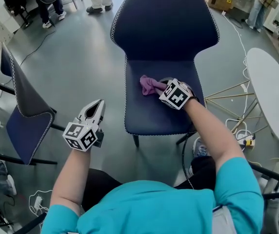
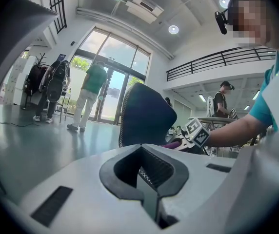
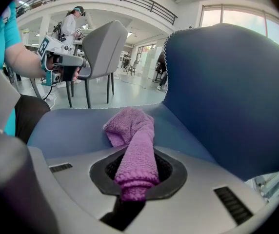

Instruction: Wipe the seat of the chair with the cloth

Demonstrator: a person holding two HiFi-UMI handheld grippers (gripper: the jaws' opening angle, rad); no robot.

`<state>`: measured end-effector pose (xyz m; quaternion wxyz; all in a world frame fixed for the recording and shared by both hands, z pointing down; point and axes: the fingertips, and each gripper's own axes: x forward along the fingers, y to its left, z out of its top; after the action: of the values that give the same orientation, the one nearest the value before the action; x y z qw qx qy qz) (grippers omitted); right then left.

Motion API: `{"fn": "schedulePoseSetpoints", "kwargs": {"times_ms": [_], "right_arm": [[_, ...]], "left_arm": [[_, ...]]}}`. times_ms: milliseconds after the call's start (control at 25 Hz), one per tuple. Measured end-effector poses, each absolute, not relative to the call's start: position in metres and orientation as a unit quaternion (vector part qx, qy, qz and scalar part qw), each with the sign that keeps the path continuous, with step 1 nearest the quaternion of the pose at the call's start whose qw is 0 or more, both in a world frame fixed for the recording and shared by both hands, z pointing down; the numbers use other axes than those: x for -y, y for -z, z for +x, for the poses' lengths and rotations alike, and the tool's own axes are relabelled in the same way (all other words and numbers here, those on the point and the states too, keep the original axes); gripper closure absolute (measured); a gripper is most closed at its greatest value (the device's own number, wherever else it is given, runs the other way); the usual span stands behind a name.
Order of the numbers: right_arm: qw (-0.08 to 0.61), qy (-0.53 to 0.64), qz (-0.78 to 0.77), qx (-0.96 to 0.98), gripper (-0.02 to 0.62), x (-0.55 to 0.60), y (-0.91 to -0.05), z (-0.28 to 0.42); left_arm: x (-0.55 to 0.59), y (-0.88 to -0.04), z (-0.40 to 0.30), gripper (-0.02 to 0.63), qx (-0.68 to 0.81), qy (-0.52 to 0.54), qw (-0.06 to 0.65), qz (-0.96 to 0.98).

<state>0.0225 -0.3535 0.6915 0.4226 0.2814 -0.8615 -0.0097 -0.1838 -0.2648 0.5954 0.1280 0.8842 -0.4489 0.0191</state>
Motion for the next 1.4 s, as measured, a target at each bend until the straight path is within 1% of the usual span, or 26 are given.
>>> {"fn": "schedulePoseSetpoints", "kwargs": {"times_ms": [640, 1120, 1400], "right_arm": [[0.432, 0.004, 0.301, 0.850, 0.545, 0.351, -0.690, 0.079], [0.436, -0.016, 0.338, 0.834, 0.545, 0.344, -0.694, 0.145], [0.438, -0.019, 0.346, 0.829, 0.545, 0.341, -0.694, 0.164]], "left_arm": [[0.264, -0.592, -0.172, 0.612, 0.441, -0.025, 0.126, 0.888], [0.260, -0.591, -0.154, 0.612, 0.432, -0.024, 0.128, 0.893], [0.261, -0.590, -0.145, 0.612, 0.424, -0.028, 0.127, 0.896]]}}
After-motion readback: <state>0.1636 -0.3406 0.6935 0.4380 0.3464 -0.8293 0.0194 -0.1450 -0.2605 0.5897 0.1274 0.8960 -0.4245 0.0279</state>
